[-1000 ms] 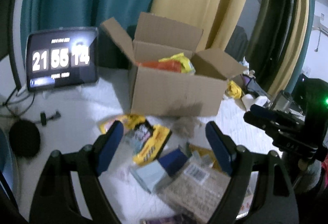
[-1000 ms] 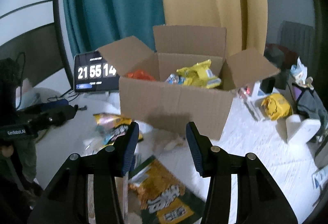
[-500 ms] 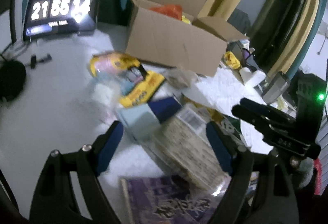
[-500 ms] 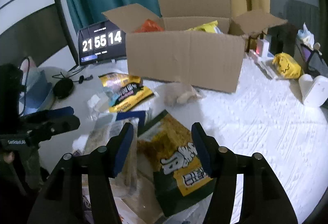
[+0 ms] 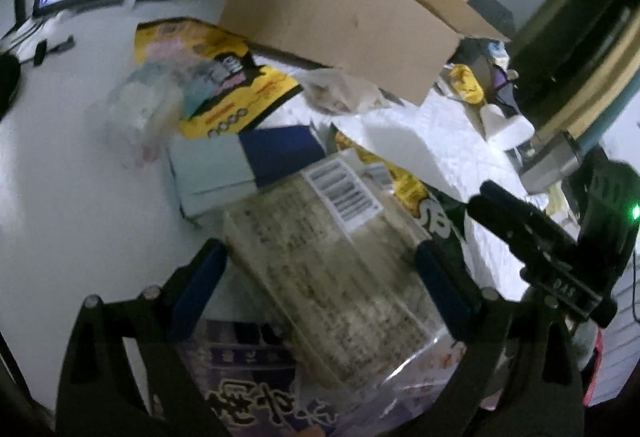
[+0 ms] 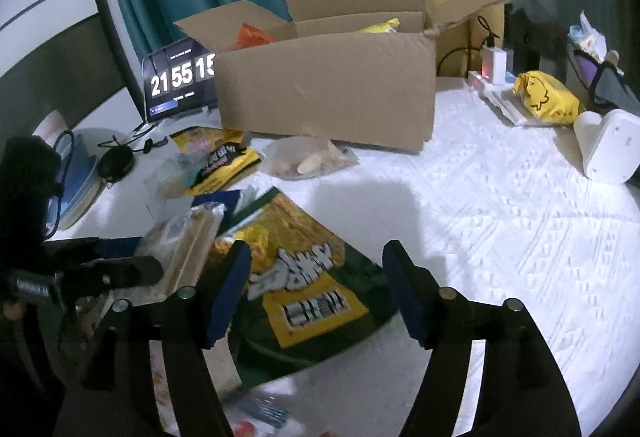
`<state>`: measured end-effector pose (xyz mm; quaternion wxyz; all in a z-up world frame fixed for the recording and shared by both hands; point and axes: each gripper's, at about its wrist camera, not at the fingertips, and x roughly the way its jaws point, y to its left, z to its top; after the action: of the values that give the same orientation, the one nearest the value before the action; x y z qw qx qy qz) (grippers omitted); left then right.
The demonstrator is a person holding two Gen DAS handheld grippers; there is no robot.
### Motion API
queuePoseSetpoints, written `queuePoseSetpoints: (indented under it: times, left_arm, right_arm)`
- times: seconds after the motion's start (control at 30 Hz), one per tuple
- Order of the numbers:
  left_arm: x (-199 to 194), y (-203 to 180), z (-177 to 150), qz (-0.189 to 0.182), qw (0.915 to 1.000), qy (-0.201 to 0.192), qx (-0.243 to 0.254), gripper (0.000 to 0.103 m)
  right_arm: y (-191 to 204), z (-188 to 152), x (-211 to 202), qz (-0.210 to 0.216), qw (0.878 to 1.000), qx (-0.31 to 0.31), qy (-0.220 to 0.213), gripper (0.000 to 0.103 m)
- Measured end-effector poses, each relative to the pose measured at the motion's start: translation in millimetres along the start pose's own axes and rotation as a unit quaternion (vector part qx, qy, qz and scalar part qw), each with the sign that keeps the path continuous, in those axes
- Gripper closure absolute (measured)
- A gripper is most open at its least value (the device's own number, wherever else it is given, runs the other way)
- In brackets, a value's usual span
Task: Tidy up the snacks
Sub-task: 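Grasp the clear bread bag with left tool while right tool grasps green chip bag, then carry both held bags up over the cardboard box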
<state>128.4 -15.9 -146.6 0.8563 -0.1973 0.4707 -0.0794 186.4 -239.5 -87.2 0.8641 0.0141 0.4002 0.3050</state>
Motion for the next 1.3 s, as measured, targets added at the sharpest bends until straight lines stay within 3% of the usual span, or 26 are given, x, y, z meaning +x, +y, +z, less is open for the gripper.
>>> queuePoseSetpoints:
  times: [0.17,0.4,0.53,0.57,0.63,0.67,0.7,0.87,1.13,1.3]
  left_arm:
    - [22,2,0,-0.032,0.9981,0.034,-0.040,0.005]
    - [31,-12,4,-0.022,0.9989,0.033,-0.024,0.006]
    - [32,-24,4,-0.037,0.9986,0.037,-0.002,0.042]
    - [31,-28,5,-0.031,0.9989,0.033,0.007,0.054]
    - [28,-33,6,-0.026,0.9991,0.027,0.019,0.063]
    - [25,-34,7,-0.026,0.9991,0.025,0.022,0.065]
    - [23,-35,8,-0.027,0.9990,0.024,0.027,0.065]
    - [10,-38,15,-0.027,0.9980,0.006,0.057,0.070]
    - [-11,-25,35,-0.037,0.9953,-0.028,0.084,0.081]
    - [-19,-15,49,-0.047,0.9938,-0.050,0.087,0.082]
  right_arm:
    - [-8,-4,10,0.022,0.999,-0.012,0.023,0.028]
    - [2,-7,36,0.054,0.996,-0.048,0.058,0.025]
    - [6,-11,49,0.058,0.994,-0.054,0.081,0.026]
    - [7,-11,48,0.062,0.993,-0.057,0.080,0.033]
    - [9,-11,48,0.068,0.992,-0.066,0.082,0.050]
    - [13,-12,46,0.067,0.992,-0.076,0.078,0.062]
    - [16,-13,44,0.061,0.992,-0.085,0.075,0.065]
    - [14,-11,38,0.050,0.994,-0.076,0.059,0.074]
    - [17,7,21,0.024,0.997,-0.068,0.030,0.076]
    - [21,23,12,0.015,0.998,-0.062,0.011,0.077]
